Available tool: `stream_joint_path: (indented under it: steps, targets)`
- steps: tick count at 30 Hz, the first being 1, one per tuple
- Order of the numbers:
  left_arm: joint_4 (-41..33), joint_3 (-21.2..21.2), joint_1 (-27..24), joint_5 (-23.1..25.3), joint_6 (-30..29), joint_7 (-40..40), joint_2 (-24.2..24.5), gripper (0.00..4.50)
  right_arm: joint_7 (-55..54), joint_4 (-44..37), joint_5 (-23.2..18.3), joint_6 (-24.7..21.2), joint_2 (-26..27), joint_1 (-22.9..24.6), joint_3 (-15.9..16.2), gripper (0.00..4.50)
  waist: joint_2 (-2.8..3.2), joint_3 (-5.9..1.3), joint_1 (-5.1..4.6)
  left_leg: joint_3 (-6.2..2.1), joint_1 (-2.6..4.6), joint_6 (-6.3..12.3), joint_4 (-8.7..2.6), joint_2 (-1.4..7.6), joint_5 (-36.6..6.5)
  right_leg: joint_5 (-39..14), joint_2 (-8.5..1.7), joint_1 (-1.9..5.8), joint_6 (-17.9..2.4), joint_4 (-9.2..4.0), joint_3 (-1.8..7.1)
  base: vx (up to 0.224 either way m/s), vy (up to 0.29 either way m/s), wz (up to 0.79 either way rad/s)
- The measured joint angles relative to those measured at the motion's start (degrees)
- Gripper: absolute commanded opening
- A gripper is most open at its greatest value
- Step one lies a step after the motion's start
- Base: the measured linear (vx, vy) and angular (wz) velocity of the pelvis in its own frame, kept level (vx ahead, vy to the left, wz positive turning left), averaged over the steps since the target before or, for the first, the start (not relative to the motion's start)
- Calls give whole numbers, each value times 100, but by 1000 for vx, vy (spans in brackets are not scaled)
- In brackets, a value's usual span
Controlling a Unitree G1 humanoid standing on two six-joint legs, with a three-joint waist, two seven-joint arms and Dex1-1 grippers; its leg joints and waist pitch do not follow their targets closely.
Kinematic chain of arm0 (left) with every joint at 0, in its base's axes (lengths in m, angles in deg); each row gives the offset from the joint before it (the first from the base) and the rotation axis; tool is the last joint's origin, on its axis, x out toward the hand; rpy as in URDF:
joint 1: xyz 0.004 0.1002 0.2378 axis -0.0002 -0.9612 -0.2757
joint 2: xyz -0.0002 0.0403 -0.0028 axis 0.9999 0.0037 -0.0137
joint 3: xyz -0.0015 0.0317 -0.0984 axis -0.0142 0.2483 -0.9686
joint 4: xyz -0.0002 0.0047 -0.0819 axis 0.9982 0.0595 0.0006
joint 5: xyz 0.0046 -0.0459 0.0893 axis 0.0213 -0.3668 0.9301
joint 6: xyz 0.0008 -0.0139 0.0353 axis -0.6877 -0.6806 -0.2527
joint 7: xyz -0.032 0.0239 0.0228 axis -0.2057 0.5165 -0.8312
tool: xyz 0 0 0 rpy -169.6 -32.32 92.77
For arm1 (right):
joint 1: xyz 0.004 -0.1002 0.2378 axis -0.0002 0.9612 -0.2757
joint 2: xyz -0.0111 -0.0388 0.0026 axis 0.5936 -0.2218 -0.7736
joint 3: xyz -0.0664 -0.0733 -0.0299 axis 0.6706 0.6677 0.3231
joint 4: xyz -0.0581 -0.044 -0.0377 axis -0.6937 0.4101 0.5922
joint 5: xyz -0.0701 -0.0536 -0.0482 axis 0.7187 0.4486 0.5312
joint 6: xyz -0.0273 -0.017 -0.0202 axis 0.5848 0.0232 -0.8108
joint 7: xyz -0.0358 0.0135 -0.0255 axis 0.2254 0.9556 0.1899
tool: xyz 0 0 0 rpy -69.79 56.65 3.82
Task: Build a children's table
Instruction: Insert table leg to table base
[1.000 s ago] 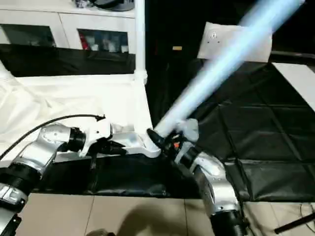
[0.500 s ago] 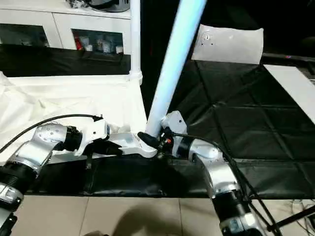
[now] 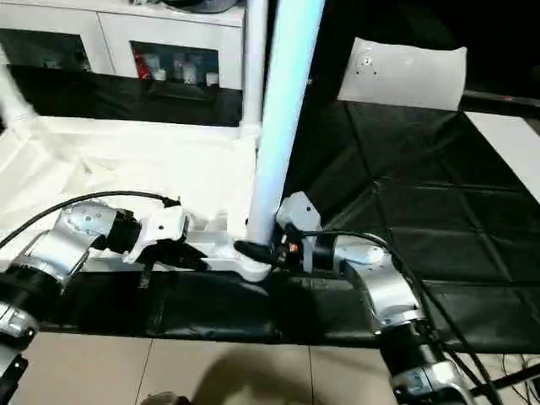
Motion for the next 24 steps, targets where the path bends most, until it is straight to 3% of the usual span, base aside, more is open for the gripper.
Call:
stream_joint_path:
  steps: [5, 16, 18, 21, 24]
  targets:
    - [40, 6, 2, 28, 64, -44, 7, 0, 7, -67, 3, -47, 19, 43, 7, 192, -11, 14, 6, 9, 70, -1, -45, -6, -1, -33, -2, 51, 1, -11, 1, 0, 0, 0]
    - [31, -5, -15, 20, 104, -67, 95, 0, 11, 21, 35, -115, 133, -18, 6, 192, -51, 33, 22, 17, 124, -3, -125, -6, 0, -69, -1, 53, 29, -10, -2, 0, 0, 0]
    - [-102, -89, -103, -7, -96, -55, 170, 0, -120, 116, 66, -64, 290, -41, 4, 192, -54, 44, -15, 17, 139, -3, -131, -6, 0, -76, 0, 44, 39, -10, -1, 0, 0, 0]
    - [-426, -285, -333, -12, -460, 180, 216, 0, -494, 297, 76, 24, 559, -96, -83, 191, -9, 69, -91, 16, 153, -4, -130, -6, -1, -76, -1, 46, 40, -8, 0, 0, 0, 0]
    - [-1190, -593, -777, -44, -1127, 744, 209, 0, -1134, 562, 83, 90, 924, -204, -257, 191, 17, 91, -164, 15, 131, -18, -126, -7, 8, -73, -5, 35, 34, -10, -1, 0, 0, 0]
